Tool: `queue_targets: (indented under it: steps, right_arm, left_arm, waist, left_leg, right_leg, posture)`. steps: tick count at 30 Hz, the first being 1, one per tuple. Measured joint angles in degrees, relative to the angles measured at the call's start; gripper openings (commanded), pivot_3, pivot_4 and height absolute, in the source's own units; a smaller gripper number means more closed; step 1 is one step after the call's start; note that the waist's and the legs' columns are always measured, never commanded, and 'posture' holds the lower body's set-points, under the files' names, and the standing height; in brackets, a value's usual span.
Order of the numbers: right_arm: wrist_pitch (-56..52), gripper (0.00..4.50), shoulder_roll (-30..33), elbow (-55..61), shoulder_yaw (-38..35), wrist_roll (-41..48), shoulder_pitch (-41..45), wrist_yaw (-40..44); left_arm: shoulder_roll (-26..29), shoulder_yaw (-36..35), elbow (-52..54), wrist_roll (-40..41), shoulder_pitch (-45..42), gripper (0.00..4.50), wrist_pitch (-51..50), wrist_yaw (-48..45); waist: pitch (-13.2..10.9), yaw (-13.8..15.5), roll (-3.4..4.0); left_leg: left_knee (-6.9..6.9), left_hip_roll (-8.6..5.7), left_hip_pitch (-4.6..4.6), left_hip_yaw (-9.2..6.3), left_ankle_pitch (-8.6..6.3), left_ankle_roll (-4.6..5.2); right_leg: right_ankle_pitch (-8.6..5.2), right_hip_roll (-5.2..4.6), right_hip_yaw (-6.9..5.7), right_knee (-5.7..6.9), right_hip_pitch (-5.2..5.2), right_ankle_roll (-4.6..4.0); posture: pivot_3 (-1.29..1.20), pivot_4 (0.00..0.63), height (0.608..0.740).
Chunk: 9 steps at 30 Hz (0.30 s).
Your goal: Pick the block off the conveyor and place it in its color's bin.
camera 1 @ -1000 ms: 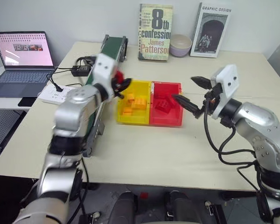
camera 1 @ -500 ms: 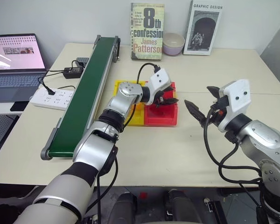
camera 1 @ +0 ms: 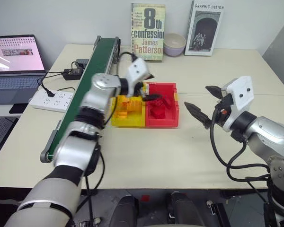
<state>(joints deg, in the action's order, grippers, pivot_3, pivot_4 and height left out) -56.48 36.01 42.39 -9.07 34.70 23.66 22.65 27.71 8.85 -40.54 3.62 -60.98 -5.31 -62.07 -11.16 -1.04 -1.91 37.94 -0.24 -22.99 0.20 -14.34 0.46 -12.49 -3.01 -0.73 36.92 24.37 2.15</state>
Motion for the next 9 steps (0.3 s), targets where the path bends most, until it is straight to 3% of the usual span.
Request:
queue_targets:
  steps: [3, 9]
  right_arm:
    - [3.04, 4.5, 2.17, -3.94, 0.44, 1.06, 1.51, 6.32]
    - [8.5, 4.5, 4.44, -11.95, 2.97, 1.02, 5.53, 14.7]
  left_arm:
    - [7.56, -2.65, 10.01, 1.3, 7.04, 4.49, -7.53, -2.12]
    - [15.37, -8.81, 30.1, 6.44, 17.79, 4.49, -21.47, -1.84]
  waist:
    - [0.0, -0.41, 0.0]
    - [-0.01, 0.24, -0.02]
  left_leg:
    - [0.02, 0.0, 0.0, -0.06, 0.0, 0.0]
    - [0.11, -0.07, 0.0, -0.09, 0.0, -0.01]
  right_leg:
    - [0.0, -0.02, -0.04, -0.01, -0.03, -0.01]
    - [-0.01, -0.12, -0.05, -0.06, -0.11, 0.02]
  posture:
    - [0.0, 0.15, 0.74]
    - [0.0, 0.15, 0.74]
